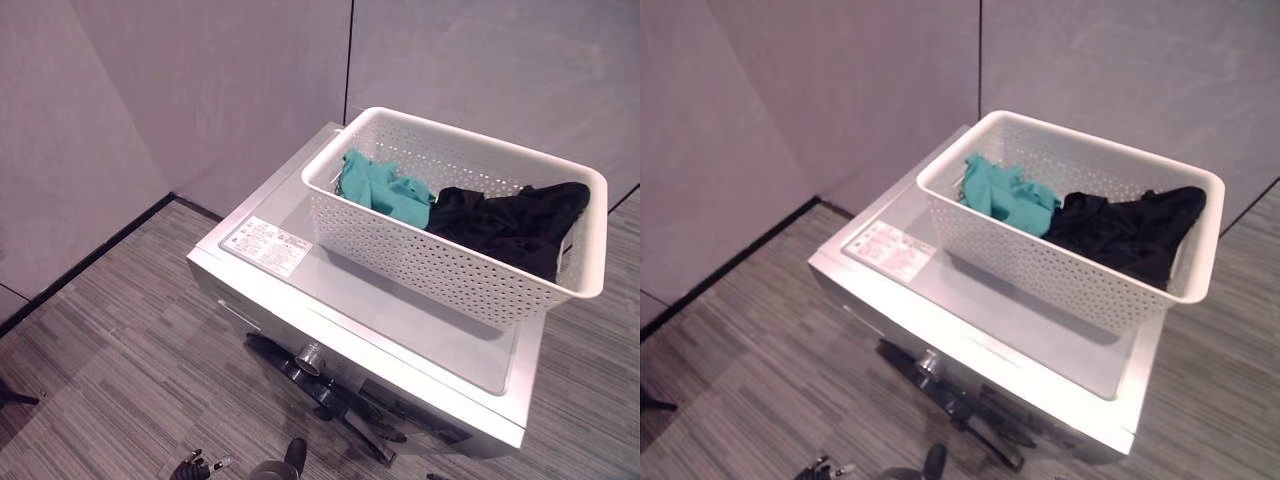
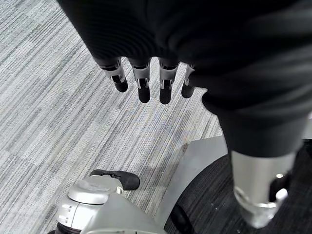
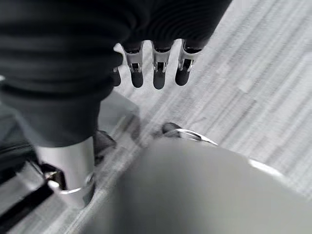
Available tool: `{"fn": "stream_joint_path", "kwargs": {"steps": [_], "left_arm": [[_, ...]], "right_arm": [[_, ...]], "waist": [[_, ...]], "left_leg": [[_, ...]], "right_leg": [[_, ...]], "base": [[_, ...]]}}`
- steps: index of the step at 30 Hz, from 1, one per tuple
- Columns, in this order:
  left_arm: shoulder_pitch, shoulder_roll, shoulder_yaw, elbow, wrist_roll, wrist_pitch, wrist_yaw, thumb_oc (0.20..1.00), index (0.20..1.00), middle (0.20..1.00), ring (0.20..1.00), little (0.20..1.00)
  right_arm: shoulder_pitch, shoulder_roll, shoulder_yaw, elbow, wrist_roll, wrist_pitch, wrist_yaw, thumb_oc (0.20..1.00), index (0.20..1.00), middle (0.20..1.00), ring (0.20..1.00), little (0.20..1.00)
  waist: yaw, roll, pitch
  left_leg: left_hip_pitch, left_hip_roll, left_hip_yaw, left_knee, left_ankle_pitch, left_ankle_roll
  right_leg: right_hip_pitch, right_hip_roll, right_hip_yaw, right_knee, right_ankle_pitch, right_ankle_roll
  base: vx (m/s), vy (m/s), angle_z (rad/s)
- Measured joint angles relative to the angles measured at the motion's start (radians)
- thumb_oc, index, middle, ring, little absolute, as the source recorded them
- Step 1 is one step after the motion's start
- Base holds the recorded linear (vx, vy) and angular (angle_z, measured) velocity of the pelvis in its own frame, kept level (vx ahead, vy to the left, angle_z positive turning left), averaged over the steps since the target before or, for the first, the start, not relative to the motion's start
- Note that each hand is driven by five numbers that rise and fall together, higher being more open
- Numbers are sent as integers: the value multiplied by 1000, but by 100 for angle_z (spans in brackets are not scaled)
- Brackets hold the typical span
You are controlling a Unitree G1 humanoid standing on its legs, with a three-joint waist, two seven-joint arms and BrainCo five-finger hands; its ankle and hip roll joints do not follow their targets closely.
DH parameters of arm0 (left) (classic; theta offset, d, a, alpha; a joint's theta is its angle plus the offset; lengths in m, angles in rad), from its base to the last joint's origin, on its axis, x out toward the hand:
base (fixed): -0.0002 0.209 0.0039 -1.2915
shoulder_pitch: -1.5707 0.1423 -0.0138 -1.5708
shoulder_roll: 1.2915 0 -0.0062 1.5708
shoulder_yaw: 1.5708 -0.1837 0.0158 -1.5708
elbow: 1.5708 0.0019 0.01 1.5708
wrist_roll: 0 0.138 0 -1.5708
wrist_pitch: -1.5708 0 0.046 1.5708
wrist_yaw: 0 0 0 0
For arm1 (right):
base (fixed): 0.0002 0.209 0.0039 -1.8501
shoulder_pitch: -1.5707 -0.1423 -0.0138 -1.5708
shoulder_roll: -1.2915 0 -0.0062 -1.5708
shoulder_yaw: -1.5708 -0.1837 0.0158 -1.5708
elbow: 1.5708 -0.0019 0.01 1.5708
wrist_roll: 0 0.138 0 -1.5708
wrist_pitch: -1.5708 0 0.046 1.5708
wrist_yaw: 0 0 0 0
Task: Grab the laundry basket,head to the washer,open it,put in the laundry and shut it.
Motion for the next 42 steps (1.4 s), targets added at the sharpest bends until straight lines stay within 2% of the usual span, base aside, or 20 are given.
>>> {"fn": "stream_joint_path", "kwargs": {"steps": [15,16,17,18,19,20,22,27,30,33,37,42], "left_arm": [[-2,0,-6,0,29,0,-5,1000,1000,1000,1000,1000],[-13,-2,-17,10,39,4,-1,1000,1000,1000,1000,1000],[-13,-5,-41,43,69,8,18,1000,1000,1000,1000,1000],[-33,-18,-69,96,99,25,26,1000,1000,1000,1000,1000],[-44,-32,-84,122,109,35,29,1000,1000,1000,1000,1000],[-53,-57,-76,151,107,41,48,1000,1000,1000,1000,1000],[-47,-59,-76,159,108,43,47,1000,1000,1000,1000,1000],[-53,-63,-86,158,118,44,45,1000,1000,1000,1000,1000],[-53,-66,-86,156,133,48,45,1000,1000,1000,1000,1000],[-47,-90,-86,154,138,51,45,1000,1000,1000,1000,1000],[-42,-111,-89,149,138,51,45,1000,1000,1000,1000,1000],[-53,-111,-132,117,138,50,45,1000,1000,1000,1000,1000]], "right_arm": [[9,8,-31,24,13,-1,18,1000,1000,1000,1000,1000],[9,9,-30,16,9,1,10,1000,1000,1000,1000,1000],[9,4,-17,-8,-19,7,-15,1000,1000,1000,1000,1000],[4,-5,5,-32,-47,14,-42,1000,1000,1000,1000,1000],[5,-5,16,-47,-59,13,-54,1000,1000,1000,1000,1000],[11,-23,19,-70,-69,12,-71,1000,1000,1000,1000,1000],[11,-23,17,-73,-72,14,-76,1000,1000,1000,1000,1000],[9,-20,18,-82,-79,13,-72,1000,1000,1000,1000,1000],[12,-17,18,-67,-80,14,-72,1000,1000,1000,1000,1000],[27,-33,13,-57,-80,13,-72,1000,1000,1000,1000,1000],[33,-46,11,-56,-81,11,-73,1000,1000,1000,1000,1000],[44,-49,11,-52,-86,13,-75,1000,1000,1000,1000,1000]], "waist": [[-4,-4,-3],[-14,-11,2],[-22,-9,-12],[-48,-16,-27],[-69,-13,-25],[-95,3,-26],[-105,11,-30],[-109,31,-23],[-109,32,-30],[-124,67,-42],[-140,95,-52],[-155,92,-50]], "left_leg": [[1,0,1,0,0,0],[-12,6,33,-8,-9,2],[-33,31,169,-8,-25,16],[-39,57,310,-6,-36,19],[-45,65,363,-1,-36,26],[-58,70,398,9,-24,24],[-50,61,403,-1,2,25],[-12,48,403,0,-13,53],[-3,31,412,-1,-18,58],[-3,36,414,-1,-17,56],[-2,40,425,-2,-17,54],[-12,40,433,-2,-16,52]], "right_leg": [[0,0,2,0,0,0],[-4,-4,2,1,-2,-3],[-25,-7,2,1,-6,-7],[-51,-17,-14,1,-5,-8],[-55,-24,-25,1,-5,-6],[-53,-25,-40,2,-1,3],[-49,-33,-41,2,3,9],[-38,-57,-43,49,-4,22],[-14,-68,-24,6,-12,42],[-13,-63,-20,2,-12,42],[-19,-61,-9,2,-12,41],[-35,-63,4,11,-12,41]], "base": [[-1,-2,0],[-8,-31,0],[-16,-78,10],[-16,-64,22],[-15,-85,44],[-1,-58,36],[9,-35,15],[13,-10,2],[35,11,-9],[11,15,-3],[5,26,-8],[-20,-36,-6]]}}
